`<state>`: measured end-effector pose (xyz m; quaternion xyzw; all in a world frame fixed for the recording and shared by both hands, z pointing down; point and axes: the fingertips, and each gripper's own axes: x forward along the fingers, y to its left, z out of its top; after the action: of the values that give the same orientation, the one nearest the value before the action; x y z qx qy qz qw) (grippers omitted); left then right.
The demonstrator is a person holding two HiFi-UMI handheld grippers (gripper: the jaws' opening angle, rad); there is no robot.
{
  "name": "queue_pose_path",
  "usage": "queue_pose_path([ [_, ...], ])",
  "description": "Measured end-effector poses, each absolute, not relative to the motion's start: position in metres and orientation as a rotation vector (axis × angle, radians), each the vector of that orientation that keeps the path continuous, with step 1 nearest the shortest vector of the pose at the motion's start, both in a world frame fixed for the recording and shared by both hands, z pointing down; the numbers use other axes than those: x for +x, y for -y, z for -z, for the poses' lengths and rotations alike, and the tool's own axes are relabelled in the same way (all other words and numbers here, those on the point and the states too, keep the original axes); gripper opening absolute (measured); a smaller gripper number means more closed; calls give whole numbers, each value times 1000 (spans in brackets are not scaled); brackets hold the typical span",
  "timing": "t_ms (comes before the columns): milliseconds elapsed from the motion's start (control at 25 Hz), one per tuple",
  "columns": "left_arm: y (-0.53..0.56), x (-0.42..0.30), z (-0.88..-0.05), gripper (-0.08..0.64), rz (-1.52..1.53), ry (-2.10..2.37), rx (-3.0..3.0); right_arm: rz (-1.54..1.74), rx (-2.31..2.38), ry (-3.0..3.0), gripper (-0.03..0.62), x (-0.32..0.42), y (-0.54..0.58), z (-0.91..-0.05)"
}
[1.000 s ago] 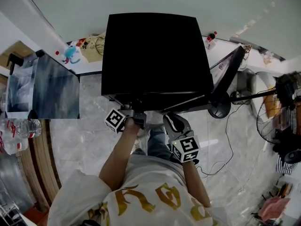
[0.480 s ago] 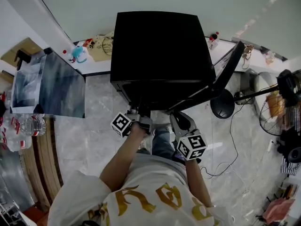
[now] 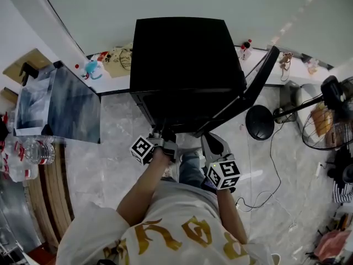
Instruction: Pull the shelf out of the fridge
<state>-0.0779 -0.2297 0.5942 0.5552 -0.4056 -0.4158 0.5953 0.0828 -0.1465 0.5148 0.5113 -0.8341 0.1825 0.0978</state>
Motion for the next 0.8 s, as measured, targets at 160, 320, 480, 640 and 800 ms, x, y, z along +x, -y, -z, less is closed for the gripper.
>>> queue_pose_path([
  [160,225,-77,-594,15,949,938,1287,-540,1530,2455,31,88,146,-516],
  [320,219,-77,-595,17,935,934,1288,-528,1539,2443,25,85,146,-517],
  [480,215,-79,-595,17,921,930,1288,-520,1538,2429,25,81,146,-518],
  [640,213,-80,-594,17,914,927,1287,-524,1548,2424,25,81,146,-517],
  [800,211,-80,-596,18,912,920,1279,-502,1544,2413,25,78,145,-519],
])
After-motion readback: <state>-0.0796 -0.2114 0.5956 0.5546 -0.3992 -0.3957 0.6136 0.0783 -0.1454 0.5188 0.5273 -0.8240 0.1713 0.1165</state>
